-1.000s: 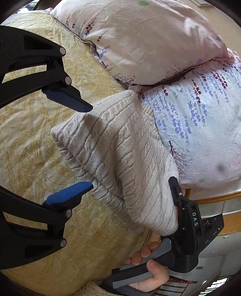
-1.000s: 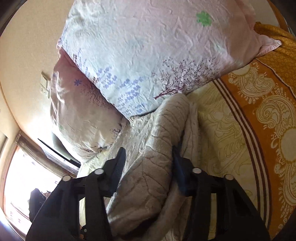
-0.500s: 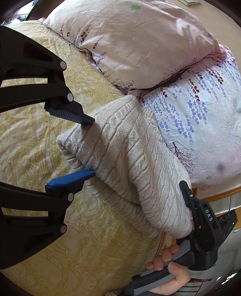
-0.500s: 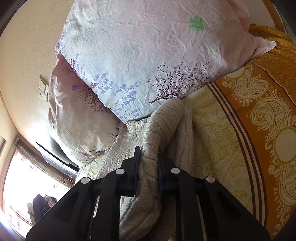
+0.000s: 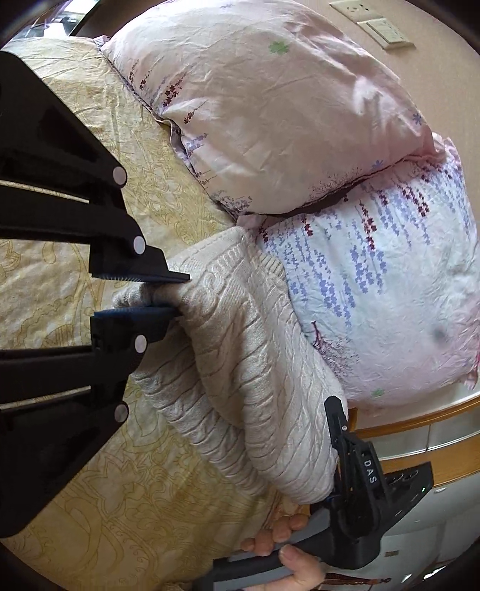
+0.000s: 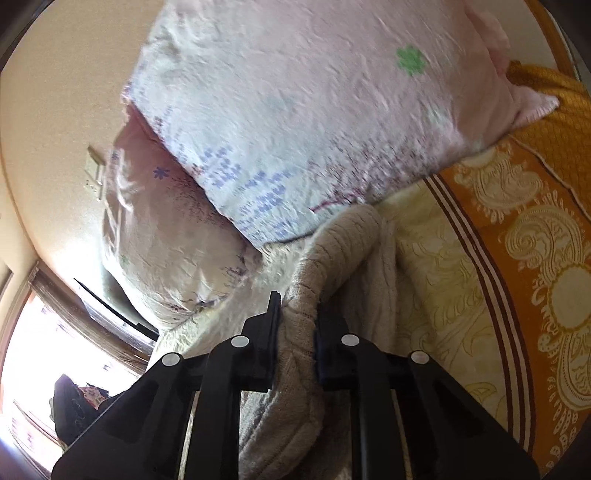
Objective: Fold small clothes
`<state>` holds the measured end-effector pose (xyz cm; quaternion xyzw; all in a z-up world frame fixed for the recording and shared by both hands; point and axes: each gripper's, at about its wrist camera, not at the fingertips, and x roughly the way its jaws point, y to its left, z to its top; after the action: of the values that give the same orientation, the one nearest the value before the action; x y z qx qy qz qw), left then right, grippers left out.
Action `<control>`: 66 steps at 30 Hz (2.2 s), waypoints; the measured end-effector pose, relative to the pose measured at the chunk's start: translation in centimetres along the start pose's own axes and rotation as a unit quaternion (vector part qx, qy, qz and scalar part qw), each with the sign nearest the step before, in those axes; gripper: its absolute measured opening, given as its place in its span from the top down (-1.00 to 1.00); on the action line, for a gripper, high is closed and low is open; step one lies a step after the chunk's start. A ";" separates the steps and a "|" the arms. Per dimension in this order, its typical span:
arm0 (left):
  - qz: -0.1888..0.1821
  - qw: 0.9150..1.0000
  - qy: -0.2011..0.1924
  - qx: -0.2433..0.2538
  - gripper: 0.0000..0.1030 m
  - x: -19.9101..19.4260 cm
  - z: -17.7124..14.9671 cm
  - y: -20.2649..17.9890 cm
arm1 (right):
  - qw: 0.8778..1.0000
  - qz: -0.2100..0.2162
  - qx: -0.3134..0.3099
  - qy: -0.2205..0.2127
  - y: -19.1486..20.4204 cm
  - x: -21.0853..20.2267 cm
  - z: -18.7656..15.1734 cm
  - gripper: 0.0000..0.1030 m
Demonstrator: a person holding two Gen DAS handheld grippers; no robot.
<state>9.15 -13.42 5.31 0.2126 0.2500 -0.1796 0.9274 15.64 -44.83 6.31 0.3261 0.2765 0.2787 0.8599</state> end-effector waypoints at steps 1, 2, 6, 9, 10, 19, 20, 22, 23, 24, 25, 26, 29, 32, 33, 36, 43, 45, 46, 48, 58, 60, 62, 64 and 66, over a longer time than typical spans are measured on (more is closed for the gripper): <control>0.000 1.000 -0.003 -0.008 0.82 -0.2 -0.1 0.3 | 1.000 0.007 -0.008 -0.012 0.4 -0.5 0.1 0.70; -0.003 1.000 -0.006 -0.016 0.83 -0.5 -0.2 0.6 | 1.000 0.014 -0.010 -0.020 0.5 -0.8 0.2 0.71; -0.014 1.000 0.010 -0.021 0.84 -0.4 -1.3 0.8 | 1.000 0.011 -0.020 -0.022 0.7 -1.1 0.4 0.71; -0.024 0.999 0.035 -0.011 0.84 0.2 -2.1 0.3 | 0.996 -0.072 -0.019 0.039 -0.2 0.7 0.1 0.71; -0.024 0.999 0.040 -0.006 0.84 0.3 -2.3 0.1 | 0.993 -0.097 -0.008 0.071 -1.0 1.6 -0.2 0.71; -0.069 0.995 0.063 -0.036 0.57 -0.9 -2.4 0.9 | 0.995 -0.055 0.075 0.048 -4.1 -0.2 0.4 0.31; -0.084 0.993 0.055 -0.061 0.45 -1.6 -2.2 1.6 | 0.995 -0.051 0.082 0.029 -4.3 -0.7 0.6 0.20; -0.094 0.990 0.027 -0.105 -0.18 -2.7 -1.4 3.0 | 0.995 -0.033 0.095 0.008 -4.6 -0.9 0.9 0.08; -0.094 0.988 0.013 -0.124 -0.26 -3.1 -0.8 3.5 | 0.995 -0.024 0.100 0.006 -4.6 -0.7 0.9 0.08; -0.098 0.986 0.005 -0.138 -0.30 -3.2 -0.2 3.8 | 0.995 -0.020 0.102 0.006 -4.7 -0.4 0.9 0.08; -0.097 0.984 0.002 -0.146 -0.36 -3.0 0.5 3.9 | 0.995 -0.022 0.099 0.008 -4.6 0.0 0.8 0.08; -0.094 0.985 0.002 -0.148 -0.40 -2.7 1.3 3.6 | 0.996 -0.029 0.089 0.012 -4.4 0.5 0.8 0.08; -0.070 0.991 0.003 -0.110 -0.54 -1.3 3.2 1.4 | 0.997 -0.054 0.053 0.027 -3.7 1.9 0.3 0.34; -0.040 0.997 0.011 -0.062 -0.64 0.1 4.3 -1.3 | 0.998 -0.066 -0.006 -0.008 -1.7 1.1 0.4 0.81; -0.037 0.998 0.015 -0.055 -0.67 0.6 4.6 -1.9 | 0.998 -0.059 -0.021 -0.024 -1.0 0.6 0.5 0.81; -0.044 0.997 0.029 -0.055 -0.69 1.9 4.9 -3.0 | 0.995 -0.070 -0.048 -0.055 0.0 -0.5 0.7 0.82; -0.060 0.993 0.059 -0.086 -0.71 3.9 4.8 -3.2 | 0.993 -0.107 0.056 -0.002 -5.0 -0.1 1.5 0.99; -0.057 0.994 0.054 -0.082 -0.71 3.6 4.8 -3.3 | 0.994 -0.053 0.095 0.004 -5.7 -0.2 1.5 0.89; -0.056 0.994 0.051 -0.081 -0.71 3.3 4.7 -3.2 | 0.995 -0.037 0.097 0.002 -5.6 -0.3 1.5 0.64; -0.055 0.994 0.049 -0.079 -0.72 3.0 4.8 -3.2 | 0.995 -0.023 0.092 -0.001 -5.2 -0.3 1.3 -0.09; -0.092 0.990 0.060 -0.092 -0.75 3.9 4.6 -4.5 | 0.997 -0.071 0.005 0.008 -1.8 1.2 0.8 0.83; -0.109 0.987 0.062 -0.099 -0.75 4.1 4.6 -4.8 | 0.997 -0.075 0.006 -0.010 -1.9 0.5 1.0 0.83; -0.111 0.987 0.063 -0.101 -0.75 4.3 4.8 -5.1 | 0.996 -0.092 0.009 -0.004 -2.2 0.9 1.0 0.83; -0.114 0.986 0.065 -0.106 -0.75 4.6 4.9 -5.3 | 0.992 -0.121 0.017 0.011 -3.0 1.7 0.9 0.83; -0.115 0.985 0.065 -0.109 -0.75 4.8 5.1 -5.2 | 0.990 -0.135 0.023 0.039 -3.8 2.4 0.6 0.83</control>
<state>12.67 -21.35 5.12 0.0911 0.3509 -0.2423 0.8999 18.83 -45.91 3.26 0.2944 0.3573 0.1663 0.8706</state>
